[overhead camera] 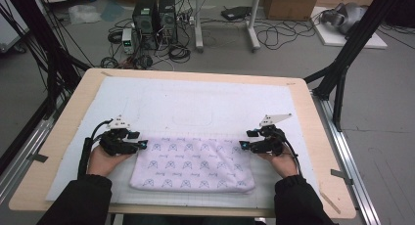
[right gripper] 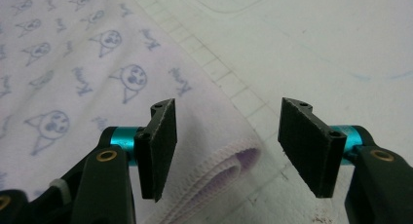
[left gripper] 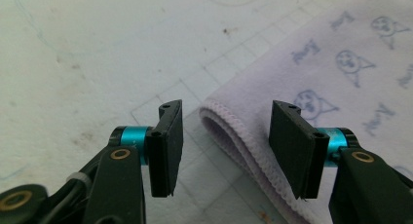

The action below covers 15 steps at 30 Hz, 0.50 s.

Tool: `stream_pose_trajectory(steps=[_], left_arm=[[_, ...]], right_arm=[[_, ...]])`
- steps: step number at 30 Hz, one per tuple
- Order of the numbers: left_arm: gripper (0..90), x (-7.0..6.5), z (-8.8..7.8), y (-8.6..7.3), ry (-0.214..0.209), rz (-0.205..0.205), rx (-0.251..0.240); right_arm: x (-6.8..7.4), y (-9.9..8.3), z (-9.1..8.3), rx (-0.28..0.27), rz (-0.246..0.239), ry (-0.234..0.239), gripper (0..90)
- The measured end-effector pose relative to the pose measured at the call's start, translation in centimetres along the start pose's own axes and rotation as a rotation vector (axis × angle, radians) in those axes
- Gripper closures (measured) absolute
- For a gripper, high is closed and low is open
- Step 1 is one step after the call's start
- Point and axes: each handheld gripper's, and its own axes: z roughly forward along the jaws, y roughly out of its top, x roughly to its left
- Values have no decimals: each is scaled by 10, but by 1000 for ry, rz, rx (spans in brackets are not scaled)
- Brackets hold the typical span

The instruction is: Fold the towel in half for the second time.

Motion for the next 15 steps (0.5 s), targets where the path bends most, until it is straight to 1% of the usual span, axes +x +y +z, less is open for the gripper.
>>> stream_pose_trajectory(steps=[2,3,4,5,6,7,8,9,10,12,13,14,15], left_arm=[[475,0,5,-1,-16,-11,8],[490,0,6,-1,-25,-12,13],[516,-1,7,-1,-36,-17,10],[547,-1,8,-1,-34,-17,12],[560,0,7,-1,-38,-16,17],[590,0,7,-1,-48,-21,16],[628,-1,7,-1,-59,-20,15],[665,-2,6,-2,-56,-15,14],[692,-3,6,-2,-60,-19,8],[745,-6,5,-3,-53,-11,3],[772,-7,4,-3,-44,-6,3],[793,-8,2,-2,-38,-1,3],[808,-8,0,-2,-26,14,1]], right_arm=[[-3,-4,5,27,4,-11,383],[-4,-6,7,35,14,2,392],[-5,-8,10,46,13,15,412],[-4,-9,11,56,10,17,423],[-4,-9,11,50,-6,16,486],[-3,-9,11,54,-3,48,551],[-1,-9,11,64,-6,50,583],[0,-9,11,61,-17,62,638],[1,-9,12,60,-26,71,666],[2,-8,12,63,-32,83,743],[3,-8,12,66,-35,92,770],[4,-7,11,71,-36,91,787],[5,-6,10,72,-48,89,801]])
